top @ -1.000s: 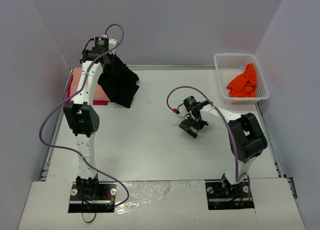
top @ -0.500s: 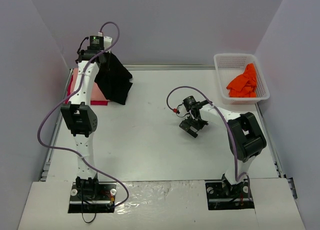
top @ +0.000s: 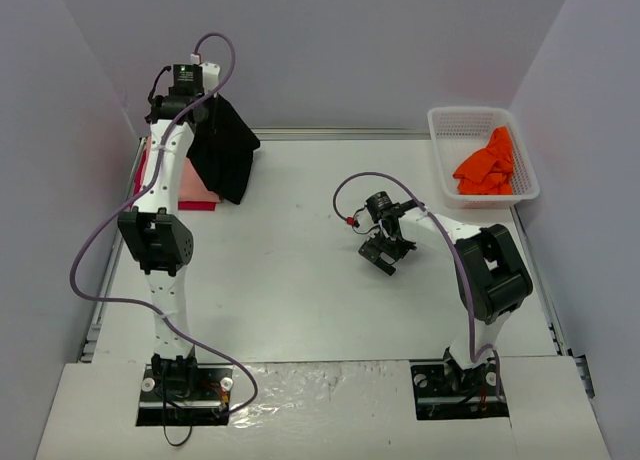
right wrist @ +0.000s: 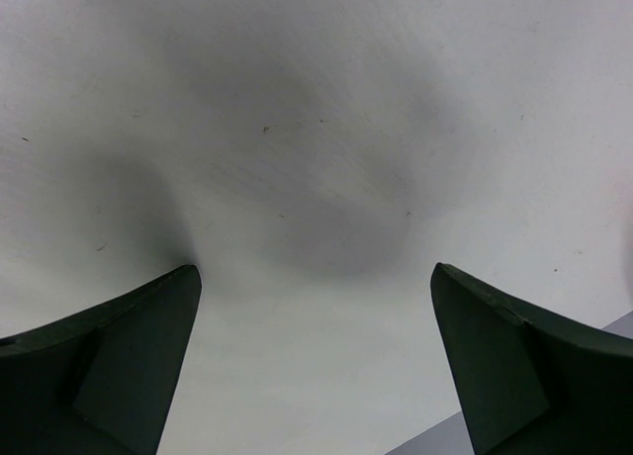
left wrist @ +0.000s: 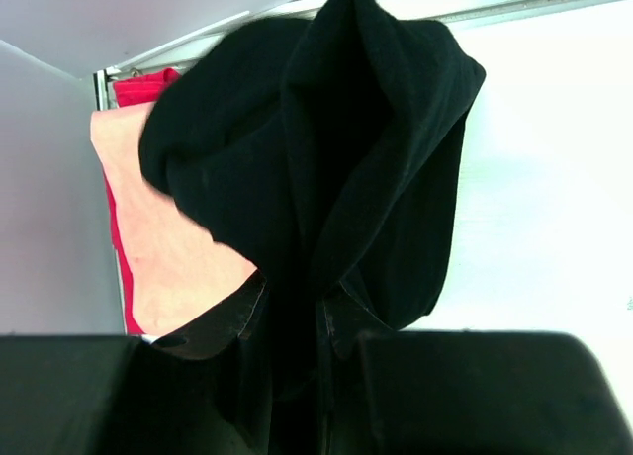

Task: Fold and stack the t-shirts
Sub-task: Put the neatly folded tshirt into the corner of the board with the left arm

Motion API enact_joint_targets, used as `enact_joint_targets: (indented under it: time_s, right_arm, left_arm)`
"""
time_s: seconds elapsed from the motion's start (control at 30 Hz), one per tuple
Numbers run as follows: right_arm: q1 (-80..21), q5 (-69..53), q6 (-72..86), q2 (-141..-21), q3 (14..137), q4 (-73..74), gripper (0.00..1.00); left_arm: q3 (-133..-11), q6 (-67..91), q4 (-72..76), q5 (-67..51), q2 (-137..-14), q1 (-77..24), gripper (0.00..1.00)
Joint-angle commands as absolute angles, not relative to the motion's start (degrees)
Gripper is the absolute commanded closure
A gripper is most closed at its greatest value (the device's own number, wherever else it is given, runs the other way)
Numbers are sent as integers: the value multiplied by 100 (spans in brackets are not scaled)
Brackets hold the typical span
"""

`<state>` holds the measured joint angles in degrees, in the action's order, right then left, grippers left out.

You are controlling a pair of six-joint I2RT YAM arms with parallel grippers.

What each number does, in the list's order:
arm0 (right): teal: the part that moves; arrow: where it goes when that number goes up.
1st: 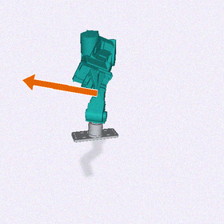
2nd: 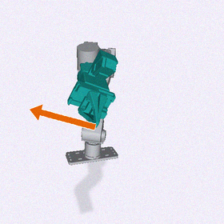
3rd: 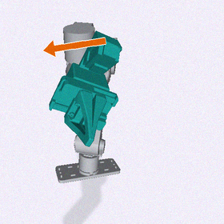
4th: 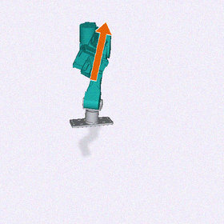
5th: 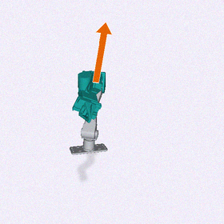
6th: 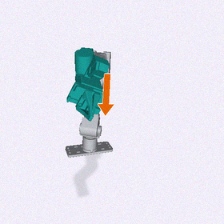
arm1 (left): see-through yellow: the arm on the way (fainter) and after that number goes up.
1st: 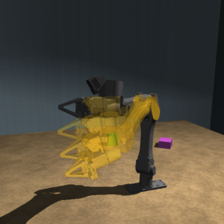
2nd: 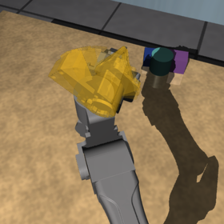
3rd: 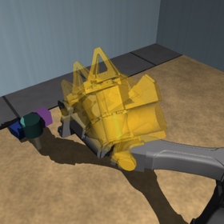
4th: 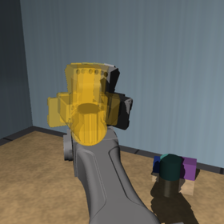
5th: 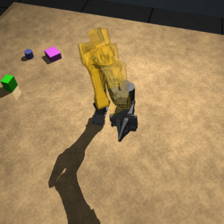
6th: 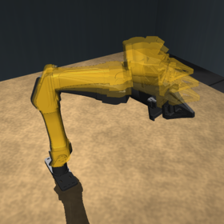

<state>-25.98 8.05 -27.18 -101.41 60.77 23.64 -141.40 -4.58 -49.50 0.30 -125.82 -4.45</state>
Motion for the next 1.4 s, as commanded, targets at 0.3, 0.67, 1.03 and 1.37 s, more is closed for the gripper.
enact_joint_targets:
  time_s: [0.3,0.67,1.03,1.37]
  right_arm:
    - [-2505,1151,-2689,-10846,5616,2241,0]
    - [-2487,1204,-2689,-10951,5607,2241,0]
    - [-2373,1213,-2681,-11074,5572,2250,0]
    - [-2241,1169,-2654,-11250,5590,2285,0]
  left_arm:
    - [-14581,-782,-4922,290,-11892,-299,97]
    - [-14265,-1010,-4816,158,-11830,219,98]
    - [-13606,-1274,-4386,0,-11856,711,98]
    - [-13641,-1547,-4210,-316,-12164,1116,98]
